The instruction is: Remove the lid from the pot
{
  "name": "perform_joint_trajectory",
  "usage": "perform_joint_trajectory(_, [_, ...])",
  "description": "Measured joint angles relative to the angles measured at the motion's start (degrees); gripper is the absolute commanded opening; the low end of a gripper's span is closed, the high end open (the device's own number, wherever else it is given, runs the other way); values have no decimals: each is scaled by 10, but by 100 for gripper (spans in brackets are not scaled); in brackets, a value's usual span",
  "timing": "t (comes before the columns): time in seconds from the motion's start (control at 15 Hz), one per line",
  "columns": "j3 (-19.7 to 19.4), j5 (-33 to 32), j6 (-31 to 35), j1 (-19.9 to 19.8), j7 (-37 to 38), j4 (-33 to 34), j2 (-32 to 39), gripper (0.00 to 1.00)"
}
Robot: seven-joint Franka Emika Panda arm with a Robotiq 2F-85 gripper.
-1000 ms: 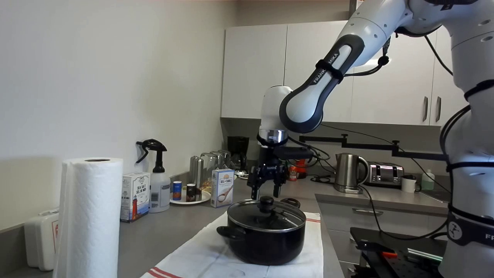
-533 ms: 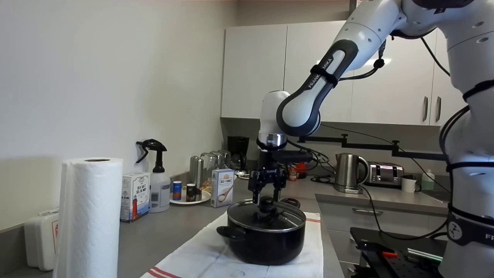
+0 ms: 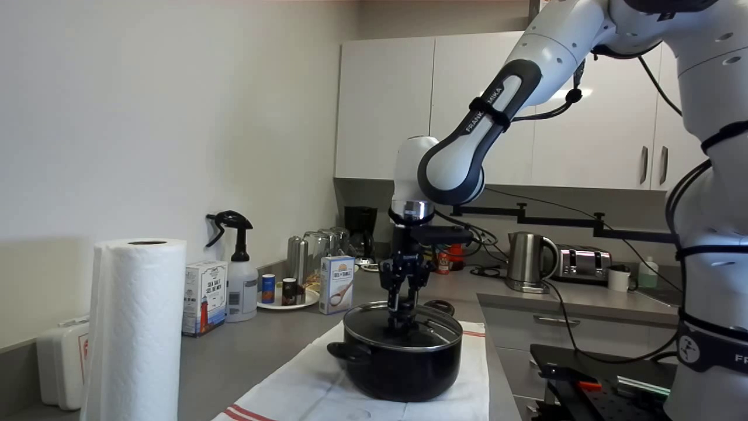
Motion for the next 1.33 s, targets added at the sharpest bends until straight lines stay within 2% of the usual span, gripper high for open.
perform_joint_trajectory(0.4, [-4, -9, 0, 5, 3, -2, -3, 25])
perform_joint_trajectory(0.87, [-10, -114, -6, 31, 54, -43, -83, 25])
perform_joint_trajectory(1.07, [11, -120, -18, 36, 54, -72, -128, 25])
perform_joint_trajectory(1.33, [61, -119, -31, 50, 52, -112, -173, 25])
